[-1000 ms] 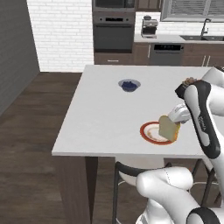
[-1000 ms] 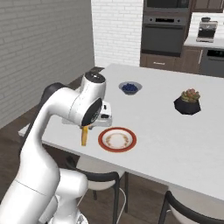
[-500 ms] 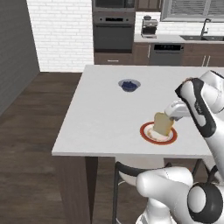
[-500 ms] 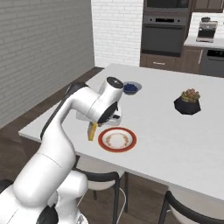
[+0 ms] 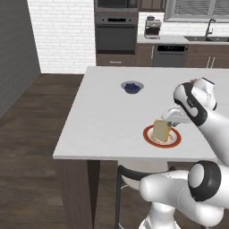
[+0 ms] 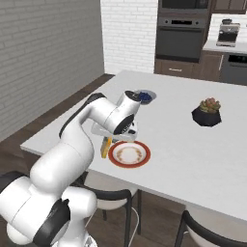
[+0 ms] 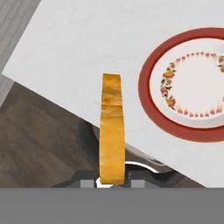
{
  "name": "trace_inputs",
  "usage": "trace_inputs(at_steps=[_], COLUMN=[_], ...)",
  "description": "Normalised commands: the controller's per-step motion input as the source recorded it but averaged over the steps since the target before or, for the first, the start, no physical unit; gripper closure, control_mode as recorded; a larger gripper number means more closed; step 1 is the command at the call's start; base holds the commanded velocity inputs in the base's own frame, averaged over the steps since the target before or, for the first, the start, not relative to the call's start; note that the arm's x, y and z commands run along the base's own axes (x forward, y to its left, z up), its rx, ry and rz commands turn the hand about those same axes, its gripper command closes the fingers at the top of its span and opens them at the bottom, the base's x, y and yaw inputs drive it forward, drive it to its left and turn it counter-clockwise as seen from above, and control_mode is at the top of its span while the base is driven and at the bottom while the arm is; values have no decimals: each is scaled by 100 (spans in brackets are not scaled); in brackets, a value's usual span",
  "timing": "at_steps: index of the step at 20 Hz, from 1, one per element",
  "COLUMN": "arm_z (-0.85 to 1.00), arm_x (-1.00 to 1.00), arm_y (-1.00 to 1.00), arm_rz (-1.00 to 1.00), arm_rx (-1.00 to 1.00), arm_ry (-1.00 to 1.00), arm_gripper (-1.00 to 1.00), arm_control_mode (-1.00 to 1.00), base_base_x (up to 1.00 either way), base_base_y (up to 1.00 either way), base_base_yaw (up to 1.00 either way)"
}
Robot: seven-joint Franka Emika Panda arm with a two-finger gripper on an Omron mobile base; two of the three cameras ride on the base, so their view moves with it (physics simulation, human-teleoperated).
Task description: Start the toaster. Once the lever pops up, take the bread to the plate on the dining counter.
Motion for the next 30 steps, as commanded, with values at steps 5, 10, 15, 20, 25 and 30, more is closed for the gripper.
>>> trace_inputs(at_steps=[5,10,15,20,25,30], arm_z=[-24,-8,0,-10,-24,-25], arm_x=[13,16,7,10,20,23], arm_y=[-4,-16,-23,-6,0,0], arm_rz=[0,0,0,0,0,0], arm_rx=[2,3,2,0,0,0], arm_ry=[3,0,-1,-3,-4,-4], arm_gripper=[100,100,100,100,100,100], arm_control_mode=[-100,-100,-100,-100,-100,-100], base_base_x=[0,0,0,0,0,0], base_base_y=[0,0,0,0,0,0], base_base_yaw=[0,0,0,0,0,0])
